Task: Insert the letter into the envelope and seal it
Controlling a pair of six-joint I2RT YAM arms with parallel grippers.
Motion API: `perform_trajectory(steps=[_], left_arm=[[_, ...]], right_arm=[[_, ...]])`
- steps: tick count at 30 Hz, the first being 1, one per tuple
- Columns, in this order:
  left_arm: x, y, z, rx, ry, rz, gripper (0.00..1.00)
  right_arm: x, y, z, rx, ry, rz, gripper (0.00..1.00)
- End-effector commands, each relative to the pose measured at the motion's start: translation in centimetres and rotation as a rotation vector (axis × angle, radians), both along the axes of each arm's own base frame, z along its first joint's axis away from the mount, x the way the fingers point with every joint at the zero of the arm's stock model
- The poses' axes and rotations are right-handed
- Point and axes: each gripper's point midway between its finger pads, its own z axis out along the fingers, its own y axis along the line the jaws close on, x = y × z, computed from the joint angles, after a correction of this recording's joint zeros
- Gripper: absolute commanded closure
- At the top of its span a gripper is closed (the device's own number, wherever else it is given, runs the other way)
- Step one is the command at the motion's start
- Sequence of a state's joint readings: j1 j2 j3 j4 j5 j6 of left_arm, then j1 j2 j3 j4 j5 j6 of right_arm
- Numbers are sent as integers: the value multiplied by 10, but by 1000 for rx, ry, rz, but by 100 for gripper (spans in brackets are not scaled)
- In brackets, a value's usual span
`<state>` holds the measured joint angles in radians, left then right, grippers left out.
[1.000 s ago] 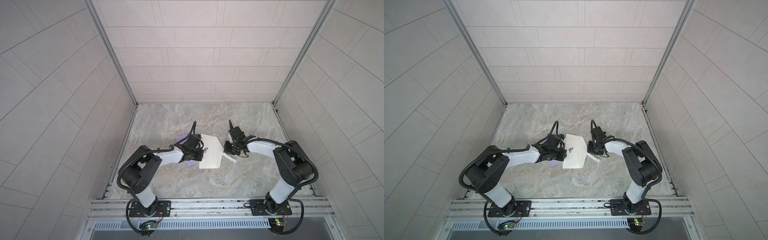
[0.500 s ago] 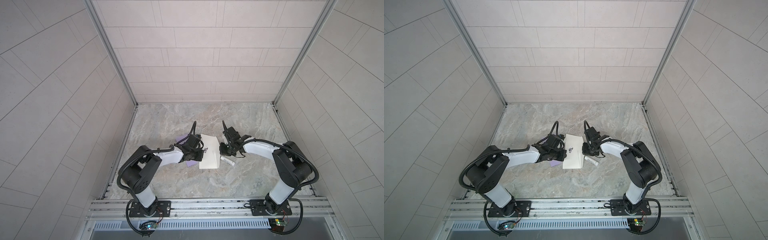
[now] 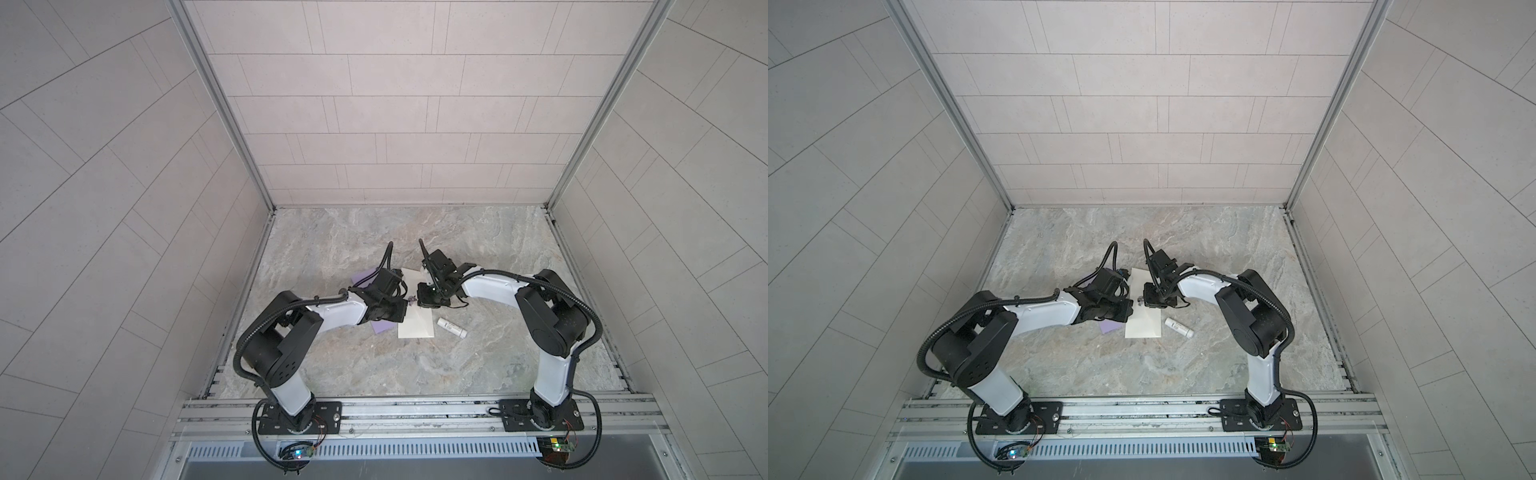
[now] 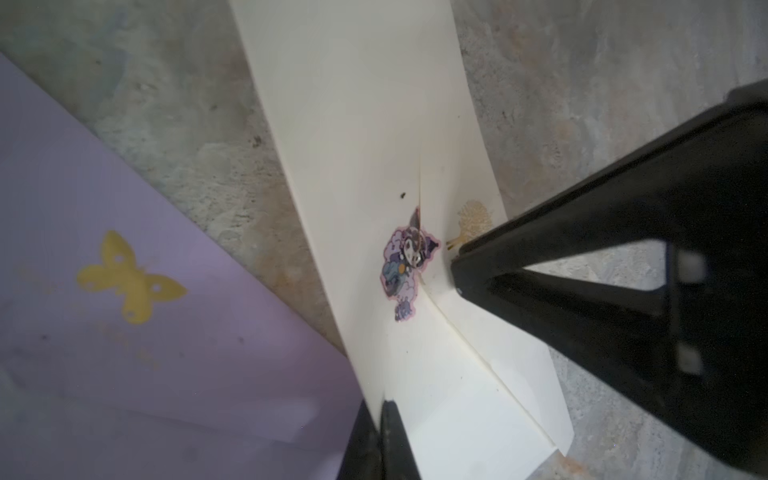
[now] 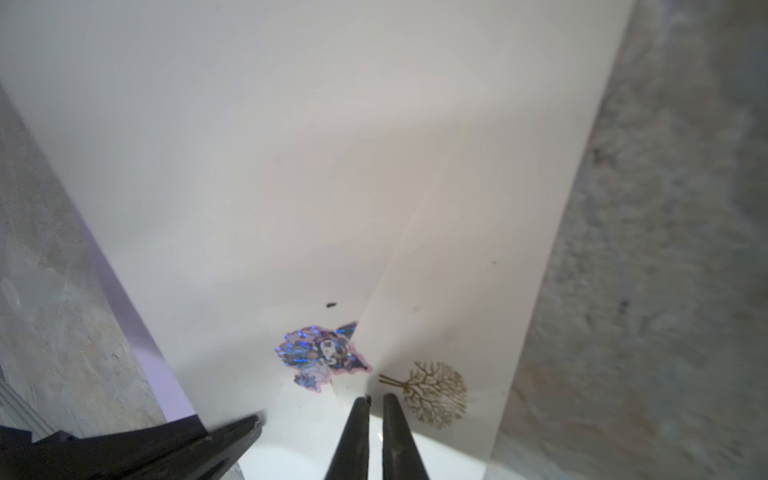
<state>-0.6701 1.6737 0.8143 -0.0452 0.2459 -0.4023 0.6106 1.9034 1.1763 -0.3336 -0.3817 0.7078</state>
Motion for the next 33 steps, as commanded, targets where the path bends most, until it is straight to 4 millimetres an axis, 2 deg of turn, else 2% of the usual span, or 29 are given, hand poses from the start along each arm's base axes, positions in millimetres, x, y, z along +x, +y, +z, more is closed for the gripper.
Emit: perform_trajectory(steps=[1,9,16,23,26,33], left_arm=[[-3,4,-1,31,7,-9,100],[-3,3,-1,23,9,-11,100],[-6,2,0,16,18,-28,100],[-9,3,0,25,23,-41,100],[-9,3,0,25,22,-40,100],[-3,5,2,26,7,0,100]], right_arm=[[-18,1,-17,-31,77,9,88],[-21,0,-37,-56,113,-24,89],[-2,-19,-45,-176,60,-101,90],[10,-13,-45,-167,61,-104,90],[7,-11,-50,-179,70,-89,90],[-19,-16,-67,-269,91,-65,91]])
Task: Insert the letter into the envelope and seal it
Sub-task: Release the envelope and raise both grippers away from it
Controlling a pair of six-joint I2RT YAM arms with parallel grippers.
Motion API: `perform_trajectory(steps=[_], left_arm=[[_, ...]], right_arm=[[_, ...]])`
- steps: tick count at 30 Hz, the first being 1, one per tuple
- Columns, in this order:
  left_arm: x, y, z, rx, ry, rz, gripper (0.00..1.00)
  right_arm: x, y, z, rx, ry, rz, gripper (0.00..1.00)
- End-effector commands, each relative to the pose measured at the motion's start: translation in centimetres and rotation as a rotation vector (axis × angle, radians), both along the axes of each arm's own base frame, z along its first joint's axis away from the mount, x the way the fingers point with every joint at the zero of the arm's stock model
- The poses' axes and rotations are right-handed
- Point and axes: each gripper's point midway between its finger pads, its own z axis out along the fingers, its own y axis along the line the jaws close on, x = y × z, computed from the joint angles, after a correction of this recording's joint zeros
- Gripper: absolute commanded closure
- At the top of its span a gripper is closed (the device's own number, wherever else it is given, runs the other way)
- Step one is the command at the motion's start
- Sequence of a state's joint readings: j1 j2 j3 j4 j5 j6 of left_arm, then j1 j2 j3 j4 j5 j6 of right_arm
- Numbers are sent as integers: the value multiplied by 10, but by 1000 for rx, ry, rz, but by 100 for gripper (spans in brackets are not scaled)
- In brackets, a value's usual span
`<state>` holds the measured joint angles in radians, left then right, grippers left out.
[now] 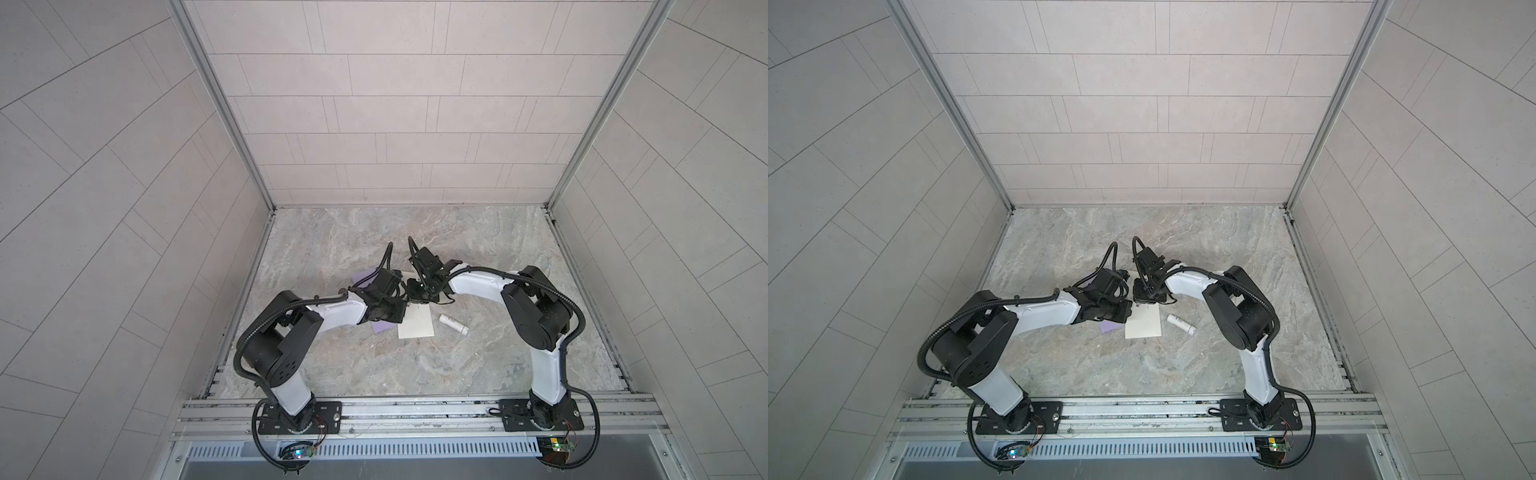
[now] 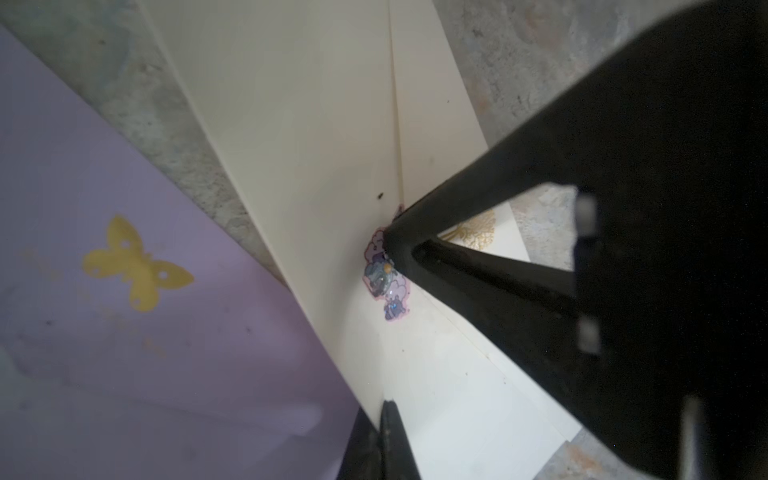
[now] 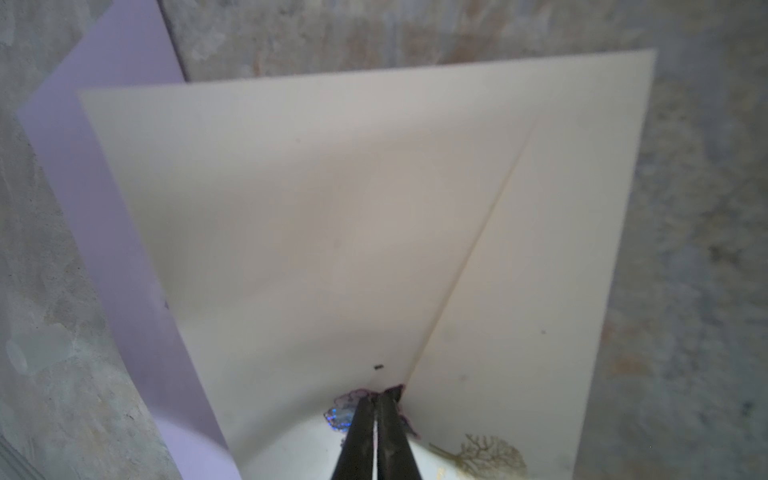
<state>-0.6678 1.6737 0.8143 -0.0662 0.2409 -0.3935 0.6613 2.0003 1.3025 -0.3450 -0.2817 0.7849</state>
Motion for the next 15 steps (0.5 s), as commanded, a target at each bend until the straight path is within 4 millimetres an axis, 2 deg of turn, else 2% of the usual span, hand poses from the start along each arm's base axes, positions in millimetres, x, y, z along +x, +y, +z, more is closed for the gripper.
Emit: perform_trajectory(steps=[1,3,4,5,8,10,12,15], left_arm=[[1,1,6,3,-8,6,100],[3,1,8,1,-17,21,95],[6,1,11,0,-25,31,87],[7,2,13,1,-30,37,75],[15,3,29,10,-69,57,54],[25,8,48,19,-130,86,50],[34,16,71,22,-207,126,44],[44,35,103,19,-312,246,39]], right_arm=[[-43,-39,-64,-211,137,-14,91],[-46,-35,-61,-177,132,-7,91],[-44,-29,-55,-139,112,6,91],[-42,-24,-47,-101,86,19,91],[-28,-5,0,23,-37,55,90],[-16,4,44,103,-135,71,88],[-8,2,78,141,-194,62,86],[-5,-17,102,137,-217,39,76]])
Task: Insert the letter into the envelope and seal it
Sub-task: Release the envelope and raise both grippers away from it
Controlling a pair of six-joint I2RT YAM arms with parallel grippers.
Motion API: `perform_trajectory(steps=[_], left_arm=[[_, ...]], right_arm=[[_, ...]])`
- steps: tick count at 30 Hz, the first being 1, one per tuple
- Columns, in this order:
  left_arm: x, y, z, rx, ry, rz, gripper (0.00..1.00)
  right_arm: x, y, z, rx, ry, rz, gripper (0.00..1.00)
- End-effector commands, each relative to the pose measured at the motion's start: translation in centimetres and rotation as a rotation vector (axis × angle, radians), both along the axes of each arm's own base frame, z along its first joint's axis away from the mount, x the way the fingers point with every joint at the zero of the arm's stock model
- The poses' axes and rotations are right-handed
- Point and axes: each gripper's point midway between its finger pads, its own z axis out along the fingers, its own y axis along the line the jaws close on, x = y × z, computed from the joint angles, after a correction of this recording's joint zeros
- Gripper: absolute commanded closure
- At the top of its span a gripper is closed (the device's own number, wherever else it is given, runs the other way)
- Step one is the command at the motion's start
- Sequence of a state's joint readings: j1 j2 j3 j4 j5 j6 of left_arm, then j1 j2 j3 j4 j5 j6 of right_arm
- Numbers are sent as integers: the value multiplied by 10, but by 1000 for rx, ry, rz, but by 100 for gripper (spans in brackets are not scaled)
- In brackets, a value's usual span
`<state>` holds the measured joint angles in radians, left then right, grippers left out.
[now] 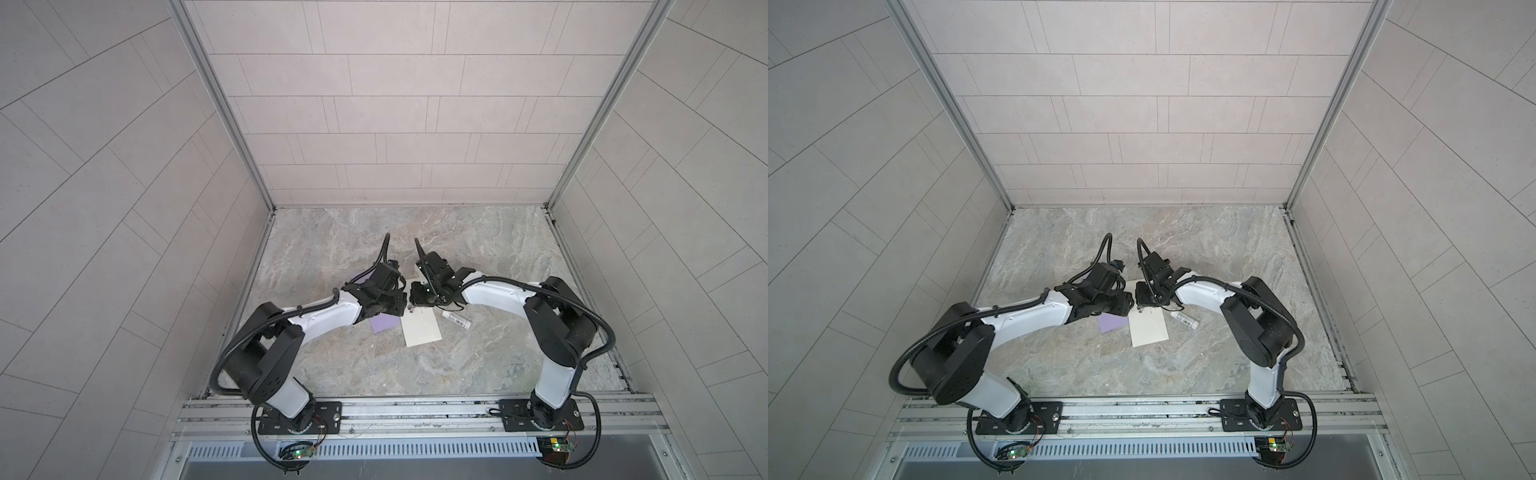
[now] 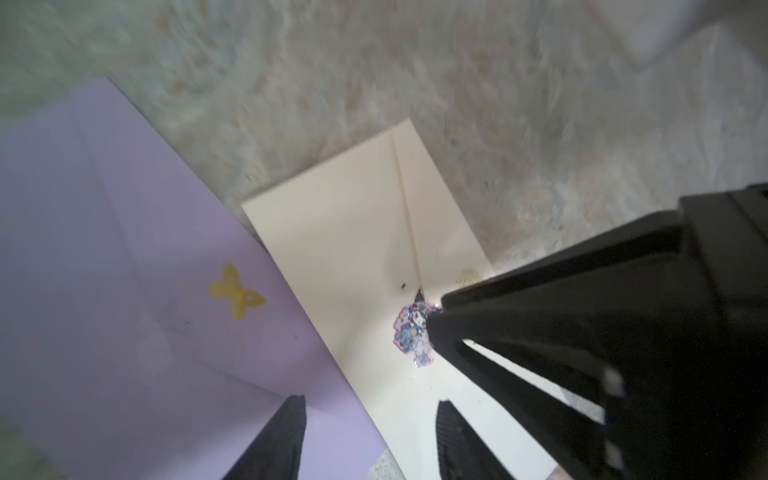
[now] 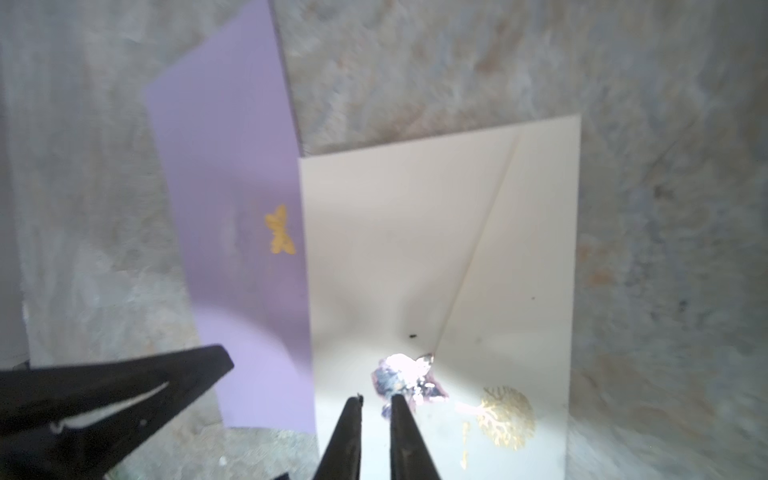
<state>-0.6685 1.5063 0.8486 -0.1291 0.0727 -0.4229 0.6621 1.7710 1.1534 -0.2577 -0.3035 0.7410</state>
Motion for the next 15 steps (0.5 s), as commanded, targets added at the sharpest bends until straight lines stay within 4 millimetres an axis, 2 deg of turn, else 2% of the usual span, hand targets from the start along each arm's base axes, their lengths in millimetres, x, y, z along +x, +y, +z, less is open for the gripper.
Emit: perform_trajectory(steps=[1,5,8,12,15], left_arm=[[21,25,48,-2,-160,157,38],[18,29,62,-67,-182,153,31],[11,24,58,-62,-141,94,28],[2,9,46,-89,-83,8,23],[-1,-2,39,-120,-49,-27,21]], right_arm=[[7,-20,45,22,-66,-22,71],[-11,-59,31,-47,-7,-29,55],[-31,-92,16,-100,36,-31,47],[-53,-131,0,-161,84,-29,41],[-63,-146,-8,-174,111,-23,40]])
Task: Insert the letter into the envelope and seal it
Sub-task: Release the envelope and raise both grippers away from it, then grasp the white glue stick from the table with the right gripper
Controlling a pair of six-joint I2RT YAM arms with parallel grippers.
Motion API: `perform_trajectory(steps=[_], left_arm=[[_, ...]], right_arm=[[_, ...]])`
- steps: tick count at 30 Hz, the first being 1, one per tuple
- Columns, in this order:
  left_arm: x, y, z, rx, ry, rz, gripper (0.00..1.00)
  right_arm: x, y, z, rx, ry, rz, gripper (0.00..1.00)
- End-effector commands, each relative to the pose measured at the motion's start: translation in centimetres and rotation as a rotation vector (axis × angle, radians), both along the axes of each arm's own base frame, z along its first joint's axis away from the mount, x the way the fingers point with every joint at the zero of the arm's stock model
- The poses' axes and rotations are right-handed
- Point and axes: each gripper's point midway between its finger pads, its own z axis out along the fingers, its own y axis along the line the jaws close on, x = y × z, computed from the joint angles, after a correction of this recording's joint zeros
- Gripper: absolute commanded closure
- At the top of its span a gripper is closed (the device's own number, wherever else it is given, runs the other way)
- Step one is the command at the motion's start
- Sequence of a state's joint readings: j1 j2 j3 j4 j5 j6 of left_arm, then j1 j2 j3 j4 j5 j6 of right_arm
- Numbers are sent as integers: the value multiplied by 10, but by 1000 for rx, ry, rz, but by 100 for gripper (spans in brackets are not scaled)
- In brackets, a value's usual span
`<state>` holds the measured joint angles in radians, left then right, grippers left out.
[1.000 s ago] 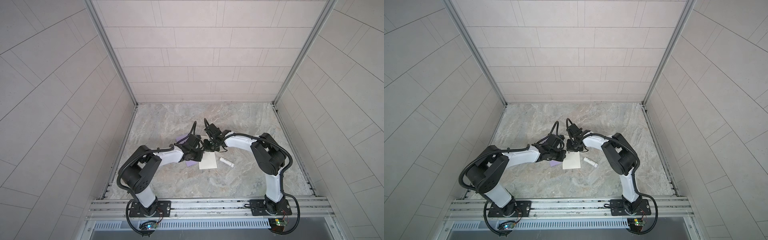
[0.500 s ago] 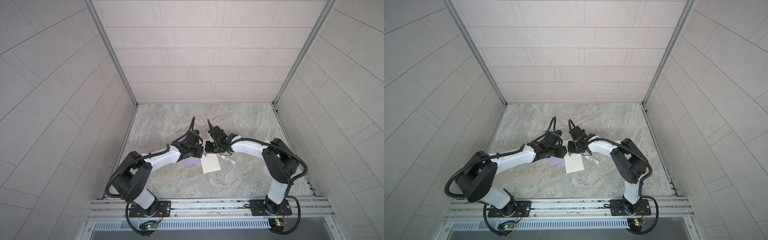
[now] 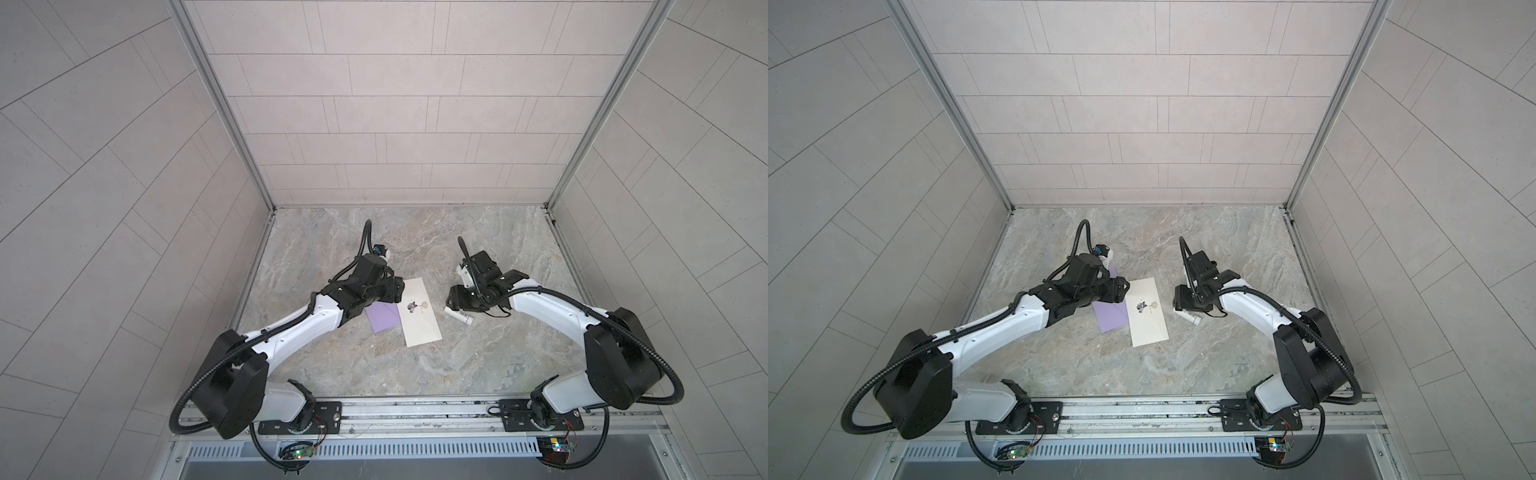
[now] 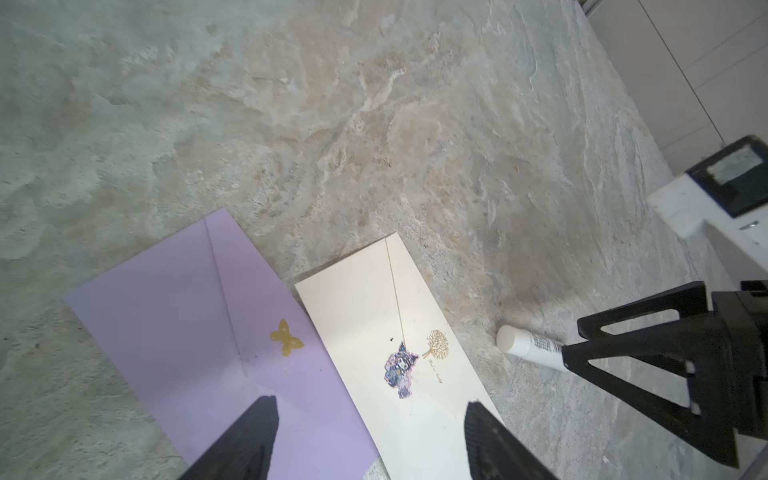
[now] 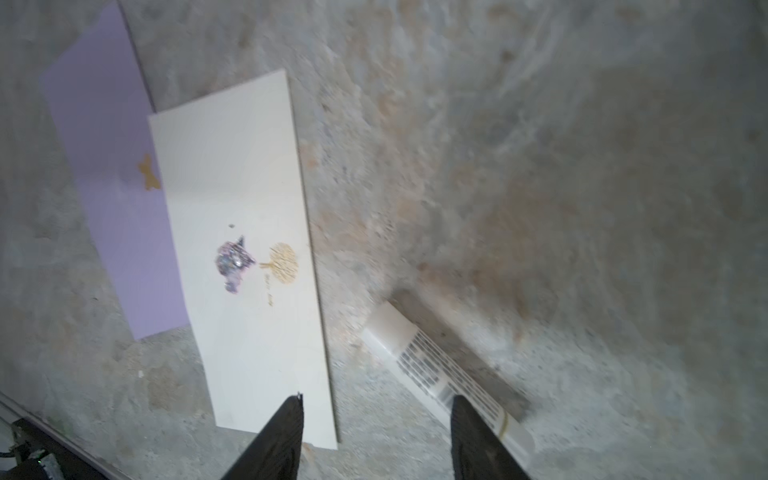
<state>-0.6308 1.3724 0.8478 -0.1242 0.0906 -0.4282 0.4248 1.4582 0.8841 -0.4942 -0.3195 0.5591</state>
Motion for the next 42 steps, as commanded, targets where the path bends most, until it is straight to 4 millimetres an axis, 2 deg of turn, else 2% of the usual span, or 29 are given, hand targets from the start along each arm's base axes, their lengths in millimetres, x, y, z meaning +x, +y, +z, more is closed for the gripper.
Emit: perform_trajectory(steps=[1,6,13,22,26,29,34,39,42], left_arm=[[-8,-13,-13,-31,60,-62,21],[-7,-24,-20,-55,101,-82,21],[-7,-28,-23,-76,113,-83,21],[-6,-32,-27,-95,126,-81,22],[-5,-35,-30,-113,139,-78,22],[-5,-37,-31,-122,148,-81,22],[-7,-38,-35,-121,164,-89,22],[-9,-37,-41,-118,179,-85,22],[-10,-39,-44,-120,191,-87,23]], right_arm=[[-17,-14,-2,-27,27,58,40],[-22,-16,-12,-45,47,98,40],[-15,-22,-24,-98,58,110,41],[7,-19,0,-76,-19,84,42],[20,-26,-8,-80,10,67,42],[26,-23,-18,-50,44,79,42],[14,-1,-20,94,77,129,43],[-4,0,-15,136,77,129,42],[-13,-3,-20,101,86,126,42]])
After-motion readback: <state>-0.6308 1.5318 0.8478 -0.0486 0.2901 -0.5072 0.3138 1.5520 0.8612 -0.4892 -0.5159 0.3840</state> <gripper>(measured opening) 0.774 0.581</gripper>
